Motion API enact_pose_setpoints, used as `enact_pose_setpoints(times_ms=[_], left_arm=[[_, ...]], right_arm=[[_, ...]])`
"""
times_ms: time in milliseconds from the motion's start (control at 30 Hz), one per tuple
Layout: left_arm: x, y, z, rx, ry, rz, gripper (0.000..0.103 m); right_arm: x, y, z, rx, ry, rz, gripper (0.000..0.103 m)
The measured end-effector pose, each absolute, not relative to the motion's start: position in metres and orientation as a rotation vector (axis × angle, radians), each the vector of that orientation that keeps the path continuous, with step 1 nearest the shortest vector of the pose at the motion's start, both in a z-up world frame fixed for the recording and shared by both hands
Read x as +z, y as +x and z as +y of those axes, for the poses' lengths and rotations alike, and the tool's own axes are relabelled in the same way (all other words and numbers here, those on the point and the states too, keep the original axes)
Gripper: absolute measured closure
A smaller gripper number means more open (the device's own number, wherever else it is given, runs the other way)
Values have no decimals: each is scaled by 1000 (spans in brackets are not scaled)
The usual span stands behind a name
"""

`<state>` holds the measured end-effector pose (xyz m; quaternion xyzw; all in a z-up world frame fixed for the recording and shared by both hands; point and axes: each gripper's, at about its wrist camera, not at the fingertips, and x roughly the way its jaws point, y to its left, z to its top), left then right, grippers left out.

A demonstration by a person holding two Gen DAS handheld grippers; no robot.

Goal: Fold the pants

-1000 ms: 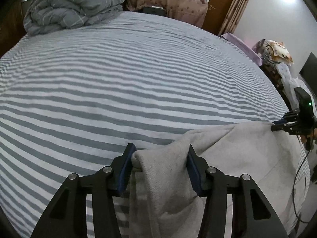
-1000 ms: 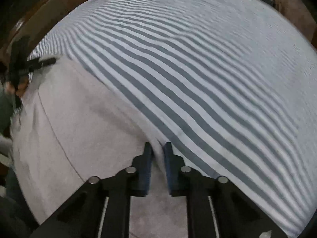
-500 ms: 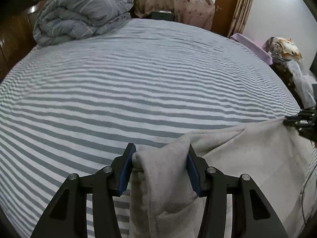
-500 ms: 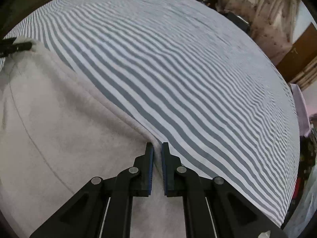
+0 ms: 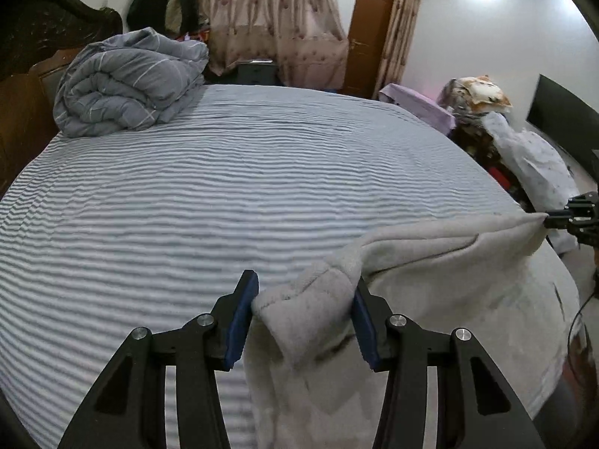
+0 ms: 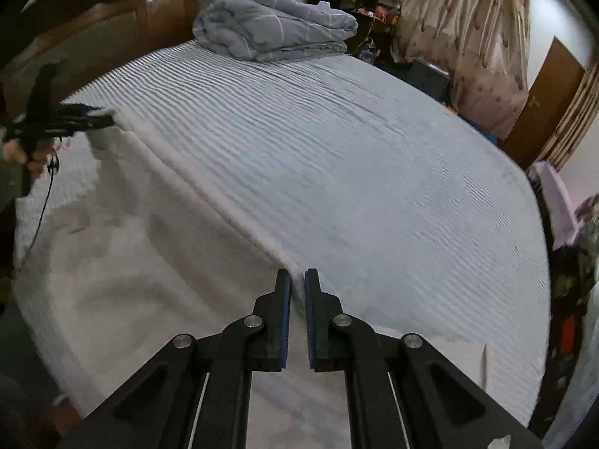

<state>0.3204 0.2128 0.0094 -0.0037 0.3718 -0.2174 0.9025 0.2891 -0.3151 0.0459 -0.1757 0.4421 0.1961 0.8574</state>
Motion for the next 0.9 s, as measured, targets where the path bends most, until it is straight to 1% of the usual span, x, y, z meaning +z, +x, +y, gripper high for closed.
enact_pose_setpoints(times_ms=[100,133,233,367,400,567,633,667,700,867,900], left_arm=[[11,283,215,-462,34,772,54],[10,269,215,-463,53,776,54],[-3,237,214,-482,48,823,54],[-37,190,201,-491,58,906,54],[-44,183,198,-492,54,931,54],[-66,157,198,-425,-14,1026,53],[-66,151,208,-417,-134,1055,53],[-66,150,213,-428,-189,1067,49],[-65,147,219,-429,-262,1085,49],[-60,141,239,-444,-559,1095,41],[-60,141,241,-444,-639,1086,41]], right_arm=[[35,249,-316,435,-321,969,98],[31,247,-315,441,-311,975,103],[13,216,-314,464,-230,1023,103],[-22,198,-315,458,-161,1092,103],[-27,200,-313,454,-158,1110,98],[-62,204,-313,432,18,1177,97],[-67,195,-321,423,95,1174,86],[-70,199,-323,406,138,1178,84],[-67,193,-327,396,152,1177,79],[-56,205,-326,352,205,1137,77],[-53,208,-328,346,220,1131,75]])
